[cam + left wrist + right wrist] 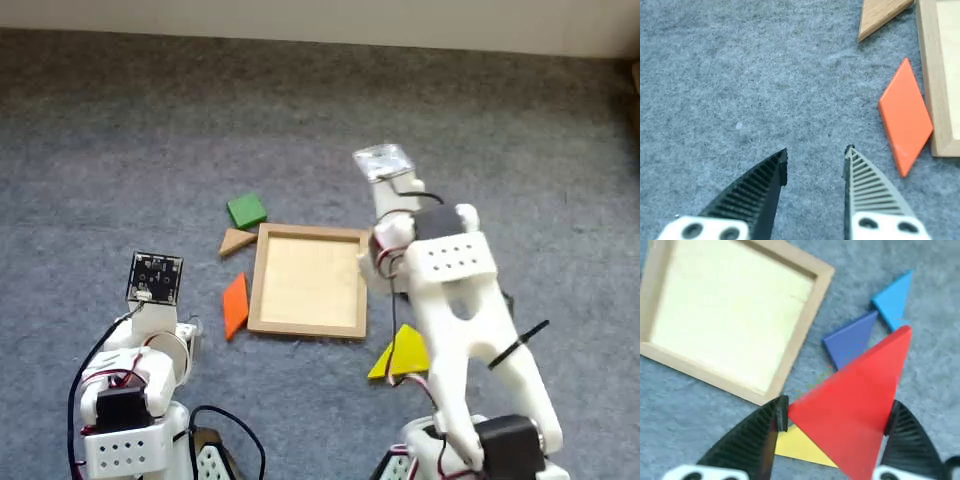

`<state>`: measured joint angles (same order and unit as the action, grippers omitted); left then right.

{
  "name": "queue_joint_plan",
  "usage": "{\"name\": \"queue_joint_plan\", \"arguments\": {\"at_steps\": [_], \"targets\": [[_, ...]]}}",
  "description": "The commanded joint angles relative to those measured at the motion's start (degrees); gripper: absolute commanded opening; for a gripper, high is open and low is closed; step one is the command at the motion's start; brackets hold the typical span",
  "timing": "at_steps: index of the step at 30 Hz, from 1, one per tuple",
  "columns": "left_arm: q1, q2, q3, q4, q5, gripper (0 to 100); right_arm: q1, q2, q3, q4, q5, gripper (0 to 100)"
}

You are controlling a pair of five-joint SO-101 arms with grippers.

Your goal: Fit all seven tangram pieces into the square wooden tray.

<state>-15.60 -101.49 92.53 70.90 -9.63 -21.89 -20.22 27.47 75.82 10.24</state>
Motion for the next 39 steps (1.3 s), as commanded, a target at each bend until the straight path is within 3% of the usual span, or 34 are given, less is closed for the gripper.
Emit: {"name": "queue_joint_plan", "arguments": {"at_steps": [1, 7, 22, 39], "targets": [[0.57, -3.03, -0.31, -1.05, -0.53, 19, -6.46, -2.68, -3.12, 0.22, -5.8, 26.7], [0.57, -3.03, -0.31, -1.05, -0.53, 19, -12.44, 4.97, -4.0, -2.95, -11.87, 26.7], [0.57, -3.03, -0.31, -1.05, -0.53, 19, -16.4, 25.27, -18.68, -6.9, -35.6, 26.7], [0.57, -3.03, -0.22, -1.05, -0.53, 19, -14.73, 36.09, -26.77, -7.08, -36.66, 26.9]]}}
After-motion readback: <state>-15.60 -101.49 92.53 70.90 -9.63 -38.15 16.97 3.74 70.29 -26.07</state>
